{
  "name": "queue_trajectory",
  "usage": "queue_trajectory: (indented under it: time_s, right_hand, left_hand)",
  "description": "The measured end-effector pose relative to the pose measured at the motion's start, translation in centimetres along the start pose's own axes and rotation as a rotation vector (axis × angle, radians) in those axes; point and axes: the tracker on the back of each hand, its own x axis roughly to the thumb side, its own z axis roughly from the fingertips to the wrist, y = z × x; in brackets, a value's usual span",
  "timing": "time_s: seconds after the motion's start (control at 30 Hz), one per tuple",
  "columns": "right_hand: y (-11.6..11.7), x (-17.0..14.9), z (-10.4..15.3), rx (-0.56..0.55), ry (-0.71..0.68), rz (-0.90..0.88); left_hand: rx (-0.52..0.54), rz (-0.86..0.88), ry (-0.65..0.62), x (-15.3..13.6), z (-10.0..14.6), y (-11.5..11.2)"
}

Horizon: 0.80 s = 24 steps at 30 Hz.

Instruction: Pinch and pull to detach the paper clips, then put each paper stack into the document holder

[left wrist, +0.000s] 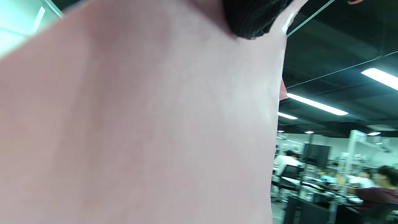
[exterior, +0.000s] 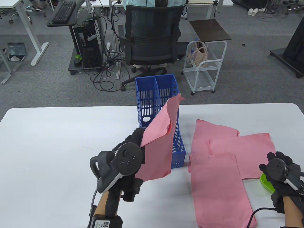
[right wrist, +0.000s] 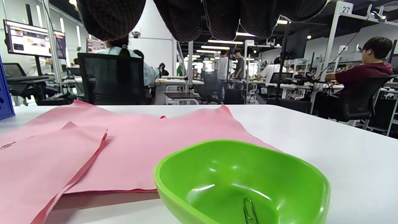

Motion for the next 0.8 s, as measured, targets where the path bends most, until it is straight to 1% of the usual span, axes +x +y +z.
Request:
queue_trajectory:
  time_s: [0.1,0.13,0.23,0.33,0.43,0.53,0.6,0.63,0.7,0.77,0.8]
  right_hand:
    - [-0.1,-0.3,0.3,-0.023,-0.007,-0.031]
    - [-0.2,-0.5,0.4,-0.023,-0.005,-0.034]
    - [-0.3,-1.0,0.7,-0.033,-0.003,-0.057]
    - [-0.3,-1.5,0.8,-0.036,0.006,-0.09]
    - [-0.3,-1.7,0.9,-0.037,0.007,-0.099]
    - [-0.3,-1.7,0.9,-0.038,0.005,-0.106]
    - [-0.3,-1.7,0.9,-0.041,0.0,-0.104]
    - [-0.2,-1.6,1.0,-0.044,-0.004,-0.1]
    - [-0.3,-1.5,1.0,-0.054,-0.012,-0.093]
    - [-0.3,-1.4,1.1,-0.063,-0.018,-0.091]
    - [-0.3,-1.4,1.1,-0.067,-0.02,-0.089]
  left_hand:
    - [-0.019,-0.104,0.057,1.9,-2.0,0.3]
    - [-0.044,-0.144,0.078,2.5,-2.9,0.1]
    - [-0.071,-0.215,0.137,3.6,-5.0,-0.5]
    - [-0.067,-0.253,0.208,4.1,-7.0,-1.5]
    - [-0.024,-0.321,0.288,4.4,-8.6,-2.7]
    - [0.042,-0.292,0.309,4.6,-9.3,-4.2]
    - [0.127,-0.273,0.313,4.6,-9.5,-5.8]
    - [0.144,-0.266,0.308,4.6,-9.4,-6.2]
    - [0.2,-0.178,0.283,4.2,-9.2,-8.1]
    - [0.227,-0.072,0.285,3.8,-8.9,-9.5]
    - [0.22,-0.007,0.283,3.5,-8.7,-10.5]
